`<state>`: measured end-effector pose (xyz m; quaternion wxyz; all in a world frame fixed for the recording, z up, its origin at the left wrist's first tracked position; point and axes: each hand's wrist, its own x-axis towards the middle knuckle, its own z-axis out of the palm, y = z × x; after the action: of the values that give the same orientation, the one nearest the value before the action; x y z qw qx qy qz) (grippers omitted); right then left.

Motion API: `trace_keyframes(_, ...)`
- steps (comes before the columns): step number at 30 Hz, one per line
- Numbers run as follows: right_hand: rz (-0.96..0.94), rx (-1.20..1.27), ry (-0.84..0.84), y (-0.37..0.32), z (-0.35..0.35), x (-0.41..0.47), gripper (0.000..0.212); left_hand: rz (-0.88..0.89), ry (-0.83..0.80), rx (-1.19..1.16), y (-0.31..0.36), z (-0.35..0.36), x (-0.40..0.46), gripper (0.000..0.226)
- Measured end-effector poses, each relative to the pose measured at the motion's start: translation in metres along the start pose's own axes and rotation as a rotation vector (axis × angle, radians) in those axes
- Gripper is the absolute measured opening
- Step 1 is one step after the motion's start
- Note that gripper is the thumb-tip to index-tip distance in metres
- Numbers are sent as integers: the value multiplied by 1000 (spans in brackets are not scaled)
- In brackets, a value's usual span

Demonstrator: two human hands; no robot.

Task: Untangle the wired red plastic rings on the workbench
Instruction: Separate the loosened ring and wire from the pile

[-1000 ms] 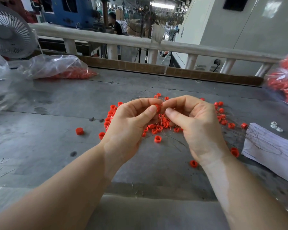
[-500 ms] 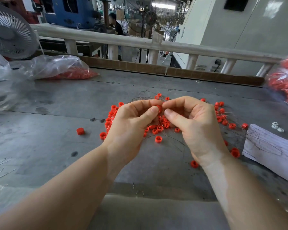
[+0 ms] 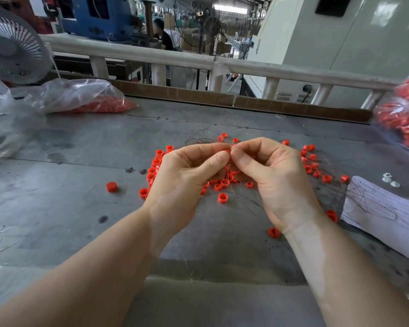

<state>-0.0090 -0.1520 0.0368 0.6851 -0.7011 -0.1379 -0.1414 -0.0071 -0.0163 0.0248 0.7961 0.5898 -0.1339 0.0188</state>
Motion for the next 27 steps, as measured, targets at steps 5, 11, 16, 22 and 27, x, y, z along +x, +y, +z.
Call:
trace_keyframes(5, 124, 155, 7, -1, -2, 2, 9, 12, -42, -38, 0, 1, 1, 26)
trace_keyframes(11, 214, 291, -33, -4, -1, 3, 9, 111, -3, 71, 3, 3, -2, 21)
trace_keyframes(16, 278, 372, -59, -7, -2, 3, 9, 158, 5, 78, 6, 6, -3, 20)
trace_keyframes(22, 306, 399, -62, -10, -1, 3, 12, 173, 8, 98, 5, 6, -4, 24)
trace_keyframes(27, 298, 388, -62, -11, -2, 2, 7, 180, 34, 181, 5, 3, -4, 26)
